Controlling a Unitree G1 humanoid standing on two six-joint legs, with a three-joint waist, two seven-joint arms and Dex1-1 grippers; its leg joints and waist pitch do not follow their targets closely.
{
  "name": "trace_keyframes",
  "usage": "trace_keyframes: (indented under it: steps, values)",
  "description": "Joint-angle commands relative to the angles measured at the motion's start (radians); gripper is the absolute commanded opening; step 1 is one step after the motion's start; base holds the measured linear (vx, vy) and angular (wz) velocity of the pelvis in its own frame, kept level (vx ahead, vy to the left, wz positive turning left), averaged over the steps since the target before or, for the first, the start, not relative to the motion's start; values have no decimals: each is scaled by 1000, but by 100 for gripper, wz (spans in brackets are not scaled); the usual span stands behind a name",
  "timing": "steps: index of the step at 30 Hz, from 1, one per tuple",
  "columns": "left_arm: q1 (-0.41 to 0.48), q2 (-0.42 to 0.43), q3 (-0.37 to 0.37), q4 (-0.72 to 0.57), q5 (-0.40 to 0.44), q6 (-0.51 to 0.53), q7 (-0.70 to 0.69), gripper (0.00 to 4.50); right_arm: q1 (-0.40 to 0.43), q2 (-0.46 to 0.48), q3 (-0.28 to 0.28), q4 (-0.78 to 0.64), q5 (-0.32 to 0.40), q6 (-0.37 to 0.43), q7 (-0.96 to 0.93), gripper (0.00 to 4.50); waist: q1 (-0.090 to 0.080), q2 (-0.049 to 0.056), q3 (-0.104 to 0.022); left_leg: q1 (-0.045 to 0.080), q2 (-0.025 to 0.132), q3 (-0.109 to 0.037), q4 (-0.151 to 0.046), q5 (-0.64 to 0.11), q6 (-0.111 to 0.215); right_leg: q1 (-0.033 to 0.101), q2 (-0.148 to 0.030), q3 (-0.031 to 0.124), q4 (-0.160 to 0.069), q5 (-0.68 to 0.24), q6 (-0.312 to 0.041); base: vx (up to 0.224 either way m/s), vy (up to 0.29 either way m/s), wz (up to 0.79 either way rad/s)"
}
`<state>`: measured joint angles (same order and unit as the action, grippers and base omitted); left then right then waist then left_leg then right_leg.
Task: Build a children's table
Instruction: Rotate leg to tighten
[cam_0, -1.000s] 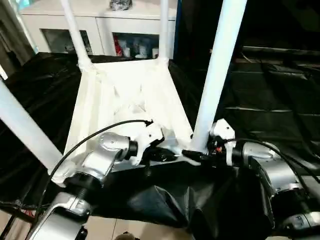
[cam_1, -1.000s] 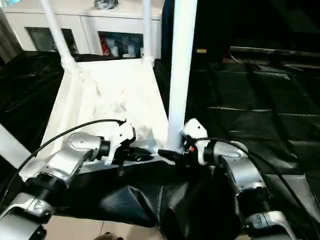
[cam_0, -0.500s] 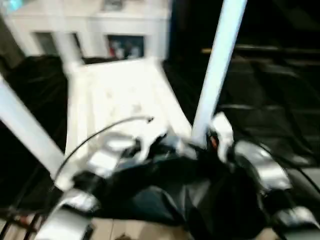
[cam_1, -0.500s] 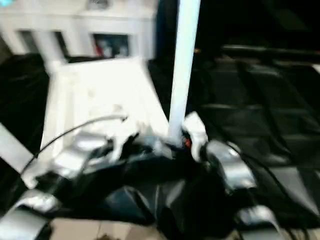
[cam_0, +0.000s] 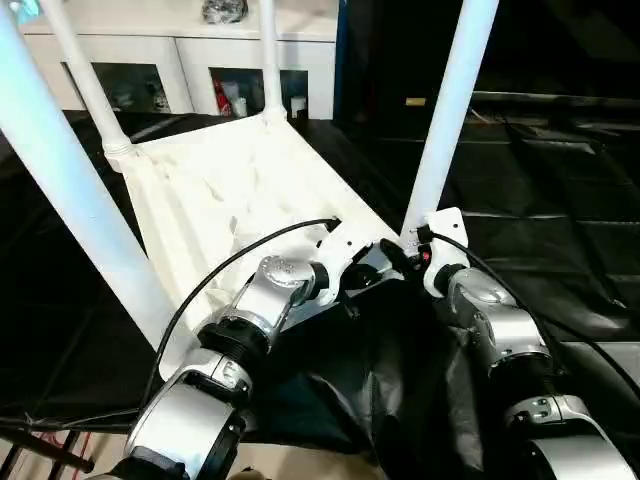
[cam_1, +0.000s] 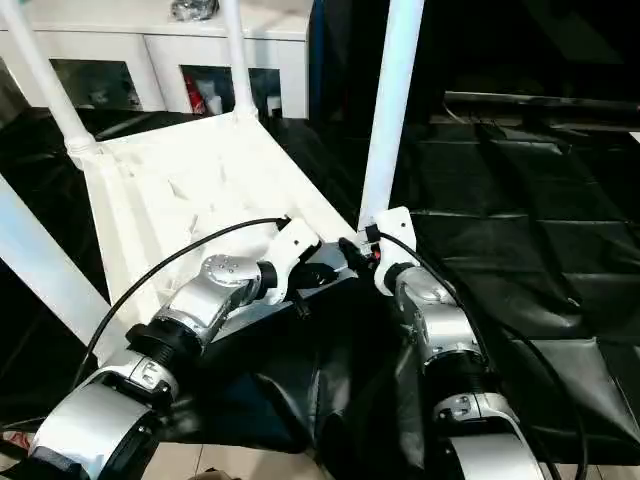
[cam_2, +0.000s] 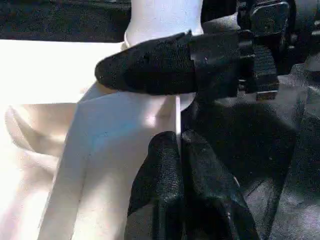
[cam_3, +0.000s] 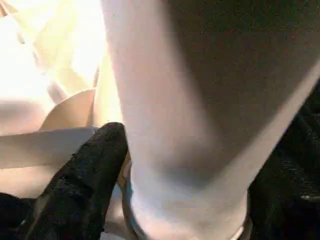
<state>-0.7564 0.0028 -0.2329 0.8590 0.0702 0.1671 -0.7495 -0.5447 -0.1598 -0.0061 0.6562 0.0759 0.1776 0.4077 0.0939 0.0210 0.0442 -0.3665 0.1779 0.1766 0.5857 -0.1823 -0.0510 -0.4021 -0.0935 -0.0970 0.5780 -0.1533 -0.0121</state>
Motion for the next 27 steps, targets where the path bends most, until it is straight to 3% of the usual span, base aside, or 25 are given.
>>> trace_keyframes:
  steps: [1, 8, 13, 20, 21, 25, 27]
  values:
    - [-5, -28, -25, -39, -37, -62, -77, 0, 28, 16, 96, -20, 0, -8, 126, 378, 6, -15, -60, 7, 49, -18, -75, -242, 53, 53, -72, 48, -76, -328, -179, 0, 0, 0]
    - [59, 55, -44, -125, -61, -81, -253, 0, 89, -115, 147, -139, 15, -58, 376, 378, 17, -17, -63, 3, 54, -13, -69, -192, 100, 57, -73, 50, -63, -237, -215, 0, 0, 0]
    - [130, 142, -75, -266, -109, -42, -436, 0, 131, -218, 164, -239, 65, -20, 574, 378, 25, -13, -59, 6, 62, -15, -74, -230, 89, 55, -72, 50, -64, -295, -211, 0, 0, 0]
    - [176, 203, -81, -354, -127, -1, -509, 0, 154, -275, 170, -278, 95, 7, 686, 378, 30, -14, -58, 8, 62, -14, -75, -240, 69, 49, -72, 53, -65, -306, -209, 0, 0, 0]
    - [181, 211, -81, -366, -130, 5, -516, 0, 158, -279, 171, -286, 103, 15, 697, 352, 32, -15, -58, 8, 61, -14, -75, -235, 69, 50, -73, 53, -64, -309, -208, 0, 0, 0]
    - [192, 225, -80, -389, -138, 22, -532, 0, 169, -284, 172, -318, 128, 41, 730, 339, 37, -15, -60, 7, 61, -13, -73, -213, 75, 50, -71, 53, -62, -287, -209, 0, 0, 0]
    - [194, 227, -82, -395, -139, 34, -536, 0, 171, -280, 173, -324, 132, 51, 733, 306, 40, -15, -60, 7, 60, -13, -73, -216, 70, 49, -72, 53, -64, -303, -204, 0, 0, 0]
